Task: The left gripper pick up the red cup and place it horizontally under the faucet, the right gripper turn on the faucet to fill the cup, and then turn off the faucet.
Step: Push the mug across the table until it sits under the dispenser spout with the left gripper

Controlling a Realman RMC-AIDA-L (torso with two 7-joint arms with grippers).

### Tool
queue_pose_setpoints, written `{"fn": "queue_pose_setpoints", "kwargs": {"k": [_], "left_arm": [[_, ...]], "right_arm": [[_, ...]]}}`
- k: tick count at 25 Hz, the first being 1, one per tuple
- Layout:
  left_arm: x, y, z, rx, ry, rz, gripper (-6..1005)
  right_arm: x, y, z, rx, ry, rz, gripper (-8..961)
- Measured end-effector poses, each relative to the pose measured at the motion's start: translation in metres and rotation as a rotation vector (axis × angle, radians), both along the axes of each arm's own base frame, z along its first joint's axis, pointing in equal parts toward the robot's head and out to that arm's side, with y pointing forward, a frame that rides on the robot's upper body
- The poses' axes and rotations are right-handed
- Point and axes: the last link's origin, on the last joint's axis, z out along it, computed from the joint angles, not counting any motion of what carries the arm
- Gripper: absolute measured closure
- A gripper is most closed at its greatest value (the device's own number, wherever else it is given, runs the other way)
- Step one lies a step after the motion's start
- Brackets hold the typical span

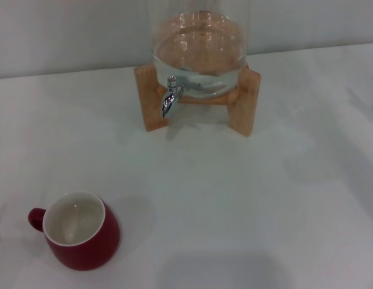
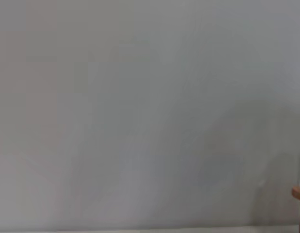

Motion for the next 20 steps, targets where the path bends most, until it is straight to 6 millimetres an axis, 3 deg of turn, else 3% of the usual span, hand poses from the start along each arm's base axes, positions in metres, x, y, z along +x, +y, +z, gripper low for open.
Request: {"fn": "queue_pose_setpoints", "kwargs": {"k": [10,20], "left_arm": [[0.005,-0.008,-0.031,-0.009,0.049,0.002,110],[0.013,-0.004,-0.055,-0.081,0.067,-0.006,109]], "right_arm": [[-0.001,0.002,0.000,0.001,0.000,0.004,157],[-0.001,0.001,0.001,0.002,-0.001,0.003,158]]}}
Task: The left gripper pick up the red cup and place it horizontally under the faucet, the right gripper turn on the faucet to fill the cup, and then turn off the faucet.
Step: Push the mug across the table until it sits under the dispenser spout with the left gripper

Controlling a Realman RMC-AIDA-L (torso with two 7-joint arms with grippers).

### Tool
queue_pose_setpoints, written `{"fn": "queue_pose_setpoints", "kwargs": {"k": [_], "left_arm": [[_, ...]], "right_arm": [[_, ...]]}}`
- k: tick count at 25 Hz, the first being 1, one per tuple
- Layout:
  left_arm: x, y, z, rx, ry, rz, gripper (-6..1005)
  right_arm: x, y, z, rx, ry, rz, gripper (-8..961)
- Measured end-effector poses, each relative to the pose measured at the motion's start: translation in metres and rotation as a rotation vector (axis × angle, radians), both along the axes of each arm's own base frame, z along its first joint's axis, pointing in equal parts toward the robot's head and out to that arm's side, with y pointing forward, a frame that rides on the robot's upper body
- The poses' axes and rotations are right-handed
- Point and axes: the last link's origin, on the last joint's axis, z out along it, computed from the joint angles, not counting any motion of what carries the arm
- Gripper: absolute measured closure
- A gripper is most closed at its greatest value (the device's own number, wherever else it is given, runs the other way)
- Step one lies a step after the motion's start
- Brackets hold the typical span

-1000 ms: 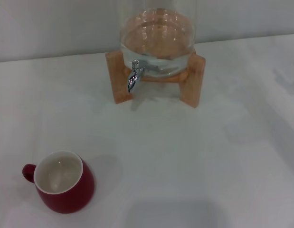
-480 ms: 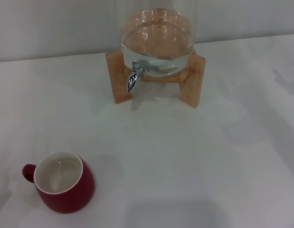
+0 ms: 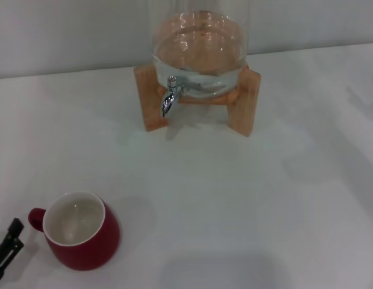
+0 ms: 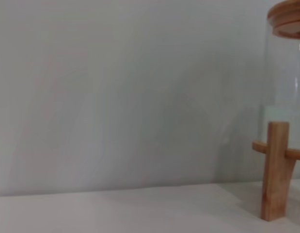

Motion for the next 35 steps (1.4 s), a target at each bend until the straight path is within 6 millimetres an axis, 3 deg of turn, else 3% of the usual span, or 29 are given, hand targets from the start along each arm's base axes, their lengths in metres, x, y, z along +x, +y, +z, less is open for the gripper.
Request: {"fn": "queue_pose_setpoints", "kwargs": {"k": [35], "left_arm": [[0.004,0.013,-0.015,-0.053,0.062,-0.014,109]], "right_arm": [[0.000,0.003,0.004,0.016,0.000,-0.004,157]]}}
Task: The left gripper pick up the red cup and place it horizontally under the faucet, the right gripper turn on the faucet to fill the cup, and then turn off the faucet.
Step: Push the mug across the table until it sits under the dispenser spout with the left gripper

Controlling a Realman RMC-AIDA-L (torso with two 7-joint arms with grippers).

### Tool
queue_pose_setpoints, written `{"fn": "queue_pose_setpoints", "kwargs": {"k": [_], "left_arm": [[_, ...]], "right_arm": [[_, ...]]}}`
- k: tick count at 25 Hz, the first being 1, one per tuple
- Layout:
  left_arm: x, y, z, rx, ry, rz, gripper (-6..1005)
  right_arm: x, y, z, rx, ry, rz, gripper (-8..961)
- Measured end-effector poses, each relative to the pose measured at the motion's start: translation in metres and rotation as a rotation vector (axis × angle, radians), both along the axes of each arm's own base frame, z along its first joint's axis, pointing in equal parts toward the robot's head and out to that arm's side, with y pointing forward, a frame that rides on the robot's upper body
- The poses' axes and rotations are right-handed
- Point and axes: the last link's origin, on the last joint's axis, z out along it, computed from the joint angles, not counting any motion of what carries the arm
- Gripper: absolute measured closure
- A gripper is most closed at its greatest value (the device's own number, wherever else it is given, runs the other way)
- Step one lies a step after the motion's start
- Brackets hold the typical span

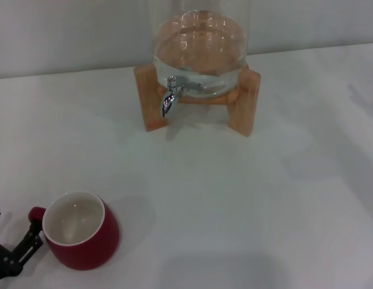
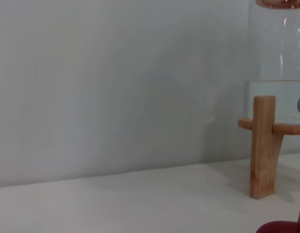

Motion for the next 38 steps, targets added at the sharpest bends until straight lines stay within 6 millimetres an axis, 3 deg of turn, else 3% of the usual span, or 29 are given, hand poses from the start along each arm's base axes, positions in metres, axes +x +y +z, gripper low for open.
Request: {"fn": "queue_pose_setpoints", "kwargs": {"k": [36,38], "left_arm": [[0.0035,0.0056,0.0016,-0.005,-0.023,-0.013,168],[0.0037,0.0056,0.0015,-0.005,-0.027,-0.011,239]], "right_arm": [[0.0012,-0.0018,0.0032,0.010,0.001,-0.001,157],[0.0016,-0.0027,0.0032,0.010,0.001,-0.001,157]]}}
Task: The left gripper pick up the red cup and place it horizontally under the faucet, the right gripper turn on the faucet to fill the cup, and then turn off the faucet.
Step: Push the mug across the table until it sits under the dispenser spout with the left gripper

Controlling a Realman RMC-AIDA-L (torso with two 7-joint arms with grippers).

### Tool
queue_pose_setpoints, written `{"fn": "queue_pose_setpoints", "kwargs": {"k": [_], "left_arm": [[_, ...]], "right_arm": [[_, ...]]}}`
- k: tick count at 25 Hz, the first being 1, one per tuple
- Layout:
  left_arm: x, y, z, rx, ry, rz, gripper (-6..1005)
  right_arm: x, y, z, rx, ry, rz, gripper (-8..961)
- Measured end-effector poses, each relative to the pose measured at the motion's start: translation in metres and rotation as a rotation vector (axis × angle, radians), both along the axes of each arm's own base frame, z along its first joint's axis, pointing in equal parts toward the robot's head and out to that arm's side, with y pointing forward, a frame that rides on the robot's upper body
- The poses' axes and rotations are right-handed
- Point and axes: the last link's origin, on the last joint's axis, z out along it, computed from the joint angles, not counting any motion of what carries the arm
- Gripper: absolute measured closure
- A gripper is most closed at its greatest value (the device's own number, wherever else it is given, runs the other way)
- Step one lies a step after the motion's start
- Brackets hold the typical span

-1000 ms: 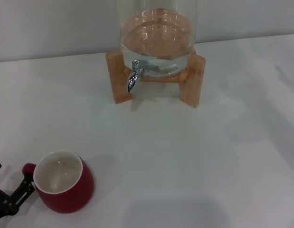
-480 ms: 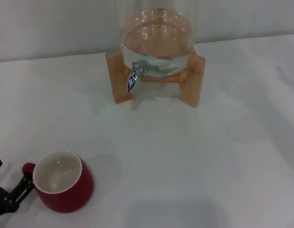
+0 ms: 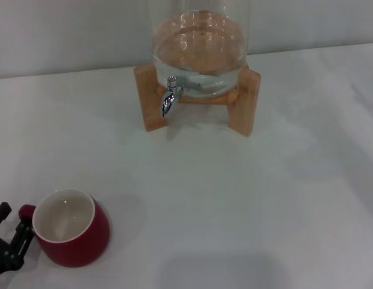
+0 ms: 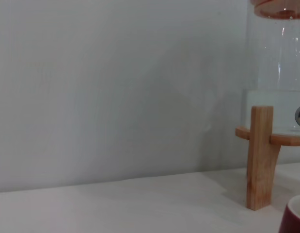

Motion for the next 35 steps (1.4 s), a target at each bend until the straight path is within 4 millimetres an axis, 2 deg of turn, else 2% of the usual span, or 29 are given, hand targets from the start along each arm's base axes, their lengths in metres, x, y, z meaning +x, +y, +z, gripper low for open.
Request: {"fn": "queue_pose_setpoints", "kwargs": {"k": [3,6,11,23,35], "left_arm": [[0.000,0.000,0.000,-0.001,-0.008,0.003,346],[0.000,0.000,0.000,-0.003,-0.011,0.003,578],[0.001,-0.002,-0.002,-0.029,-0.014,-0.006,787],[0.002,-0.003,0.007,-0.030,-0.010,-0.055,837],[0.005,0.017,0.025,-0.050,-0.077,-0.064,837]], "right_arm": [[0.001,-0.001,0.000,-0.001,0.000,-0.001,157],[0.001,-0.002,-0.001,-0.002,0.002,0.000,158],[0.000,-0.003,-0.001,-0.004,0.005,0.006,158],[0.001,-0.006,-0.003,-0.010,0.009,0.011,157],[0.001,-0.011,-0.006,-0.028,0.023,0.031,158]]}}
